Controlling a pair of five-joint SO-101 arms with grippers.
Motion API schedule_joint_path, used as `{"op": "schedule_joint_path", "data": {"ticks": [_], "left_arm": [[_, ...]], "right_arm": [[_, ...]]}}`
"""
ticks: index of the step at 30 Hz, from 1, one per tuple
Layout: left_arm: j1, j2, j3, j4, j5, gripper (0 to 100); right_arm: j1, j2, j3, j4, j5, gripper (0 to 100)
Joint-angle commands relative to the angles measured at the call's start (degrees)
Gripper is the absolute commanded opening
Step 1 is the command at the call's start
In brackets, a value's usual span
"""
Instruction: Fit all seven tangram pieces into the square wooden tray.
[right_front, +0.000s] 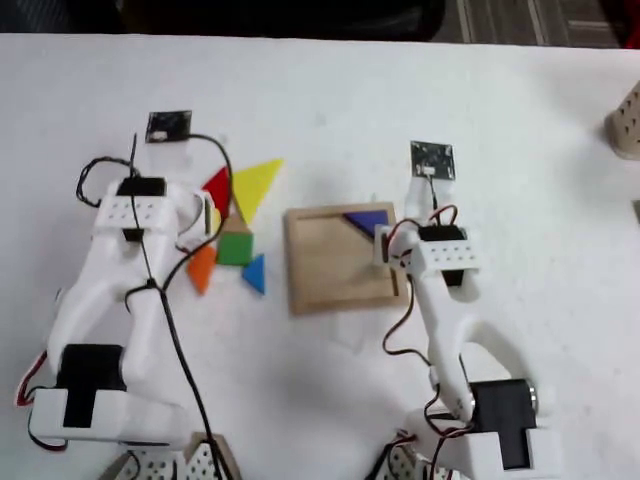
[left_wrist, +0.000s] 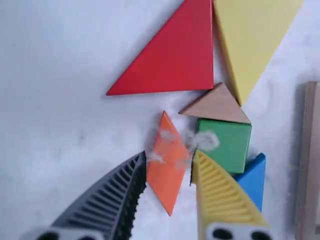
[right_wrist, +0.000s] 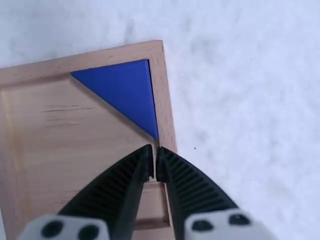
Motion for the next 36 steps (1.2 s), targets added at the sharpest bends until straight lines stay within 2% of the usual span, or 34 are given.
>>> {"op": "schedule_joint_path", "data": {"ticks": [1,4,9,17,21,25,30,32,36], "left_arm": [[1.1,-0.1,1.3,0.9,-5.1,18],[0.7,-0.1,3.4,0.1,-7.7,19],[0.4,-0.2,6.8,0.2,-13.0,29],[-3.3,2.2,7.2,-6.1,-21.1,30],[-3.3,7.0,1.8,-3.3,-21.5,30],[-3.3,13.4,-6.2,2.2,-25.1,30],[-3.0,18.6,-12.3,3.4,-25.4,30],[-3.0,18.8,-12.3,3.4,-25.6,26],[-2.8,19.0,-12.3,3.1,-25.6,6]], "right_arm": [[0.7,-2.6,-0.3,0.3,0.0,1.7],[0.7,-2.6,-0.3,0.3,0.0,1.7],[0.7,-2.6,-0.3,0.3,0.0,1.7],[0.7,-2.6,-0.2,0.3,0.0,1.7],[0.7,-2.6,-0.2,0.3,0.0,1.7],[0.7,-2.6,-0.2,0.3,0.0,1.7],[0.7,-2.5,-0.2,0.3,0.0,1.7],[0.7,-2.5,-0.2,0.3,0.0,1.7],[0.7,-2.5,-0.2,0.3,0.0,1.7]]}}
